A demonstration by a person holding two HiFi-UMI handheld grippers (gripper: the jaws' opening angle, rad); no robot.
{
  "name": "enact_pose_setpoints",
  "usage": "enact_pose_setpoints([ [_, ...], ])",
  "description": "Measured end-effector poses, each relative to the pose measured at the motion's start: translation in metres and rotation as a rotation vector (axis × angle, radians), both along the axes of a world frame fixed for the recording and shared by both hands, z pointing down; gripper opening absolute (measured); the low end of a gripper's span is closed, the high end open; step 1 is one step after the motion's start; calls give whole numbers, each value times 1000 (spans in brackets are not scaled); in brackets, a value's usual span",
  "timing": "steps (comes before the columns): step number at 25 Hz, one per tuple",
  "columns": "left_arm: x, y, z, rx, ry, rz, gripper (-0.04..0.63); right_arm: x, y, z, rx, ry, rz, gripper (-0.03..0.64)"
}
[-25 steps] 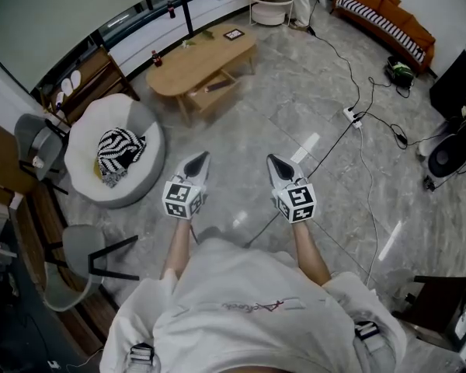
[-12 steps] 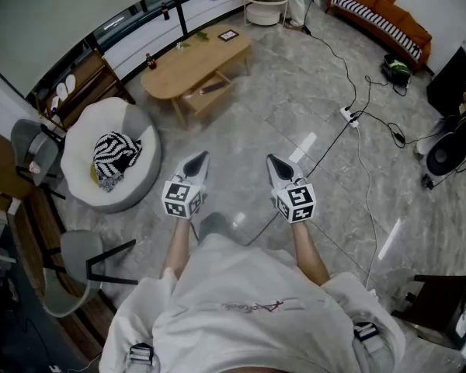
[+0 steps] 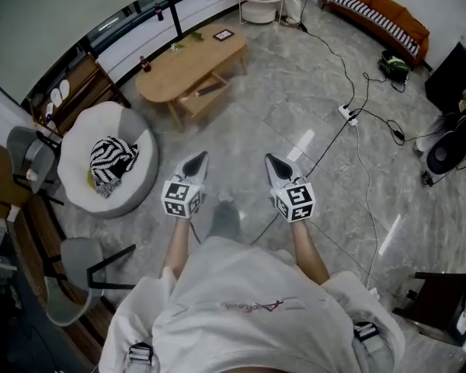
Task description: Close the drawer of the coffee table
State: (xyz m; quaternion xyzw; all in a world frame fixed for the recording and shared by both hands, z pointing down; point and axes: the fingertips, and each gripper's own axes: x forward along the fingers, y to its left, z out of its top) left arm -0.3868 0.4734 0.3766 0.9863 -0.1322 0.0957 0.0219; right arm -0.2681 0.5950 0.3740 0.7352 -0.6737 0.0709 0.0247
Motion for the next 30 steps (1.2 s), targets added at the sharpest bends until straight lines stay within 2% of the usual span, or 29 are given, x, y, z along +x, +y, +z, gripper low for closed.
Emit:
enact_pose_setpoints([
  [9, 49, -51, 22, -30, -4, 27, -2, 44, -47, 18, -27, -7, 27, 5],
  [30, 212, -263, 15, -68, -24, 50, -2, 197, -271, 2, -57, -12, 5, 3],
])
